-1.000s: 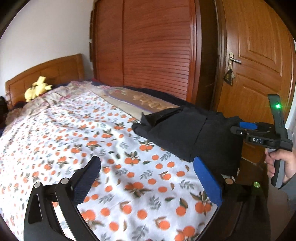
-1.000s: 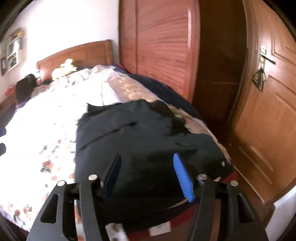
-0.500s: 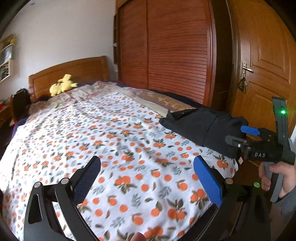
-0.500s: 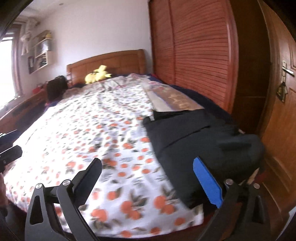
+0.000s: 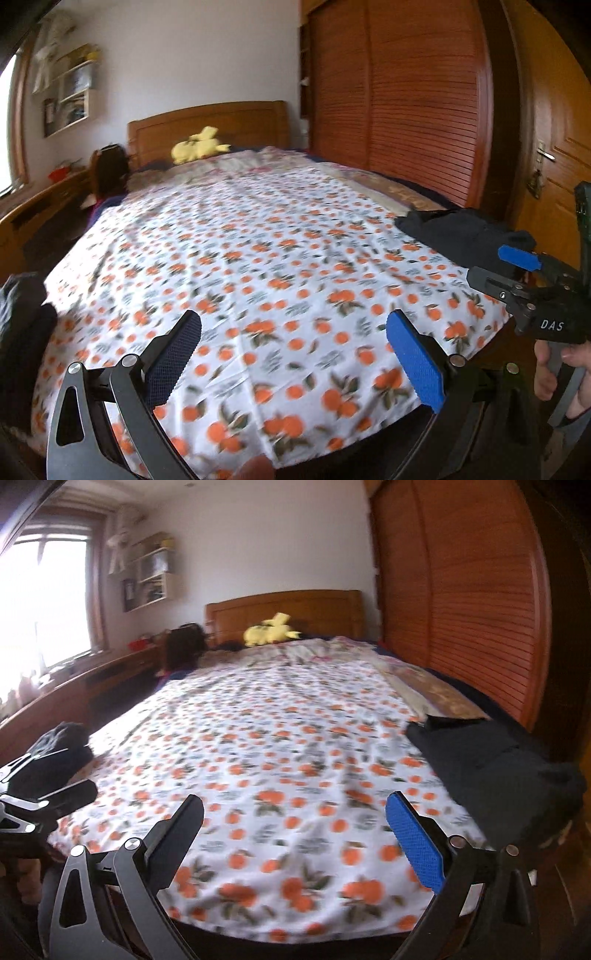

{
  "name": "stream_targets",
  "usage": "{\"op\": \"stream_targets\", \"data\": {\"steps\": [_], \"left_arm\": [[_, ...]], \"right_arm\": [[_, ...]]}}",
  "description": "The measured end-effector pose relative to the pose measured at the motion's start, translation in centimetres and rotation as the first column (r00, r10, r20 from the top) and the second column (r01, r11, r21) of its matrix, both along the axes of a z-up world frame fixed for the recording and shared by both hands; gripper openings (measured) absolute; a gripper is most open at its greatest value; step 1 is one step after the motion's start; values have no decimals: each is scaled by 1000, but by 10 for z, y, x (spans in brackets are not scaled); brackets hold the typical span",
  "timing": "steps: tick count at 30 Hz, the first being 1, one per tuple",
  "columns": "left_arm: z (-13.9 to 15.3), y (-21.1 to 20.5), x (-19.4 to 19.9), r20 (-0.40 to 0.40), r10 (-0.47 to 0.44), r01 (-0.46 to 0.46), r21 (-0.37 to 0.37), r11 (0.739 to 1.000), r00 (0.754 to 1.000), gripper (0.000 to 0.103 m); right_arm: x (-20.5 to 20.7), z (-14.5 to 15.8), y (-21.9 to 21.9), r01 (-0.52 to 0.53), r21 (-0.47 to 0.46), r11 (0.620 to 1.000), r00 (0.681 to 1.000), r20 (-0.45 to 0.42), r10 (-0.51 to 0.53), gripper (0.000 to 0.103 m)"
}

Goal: Fold large clothes

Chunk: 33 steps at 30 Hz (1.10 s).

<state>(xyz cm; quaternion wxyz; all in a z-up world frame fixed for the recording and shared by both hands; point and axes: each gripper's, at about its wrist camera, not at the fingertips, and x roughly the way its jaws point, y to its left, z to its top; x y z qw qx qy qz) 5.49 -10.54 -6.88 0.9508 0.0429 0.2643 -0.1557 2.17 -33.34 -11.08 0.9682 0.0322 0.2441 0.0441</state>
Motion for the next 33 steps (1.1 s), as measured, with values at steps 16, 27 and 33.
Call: {"op": "stream_targets", "data": {"steps": [16, 27, 33], "left_arm": [[29, 93, -43, 68, 208, -206, -35, 978, 976, 100], [57, 103, -57, 129, 262, -257, -49, 965, 957, 100], [66, 105, -65, 154, 282, -277, -54, 959, 947, 100]], "right_arm": [[-1, 11, 94, -148, 8, 989, 988, 42, 148, 95], [-20, 42, 104, -116, 0, 993, 984, 135, 115, 95], [-31, 54, 98, -74, -7, 997, 982, 175, 74, 95]]}}
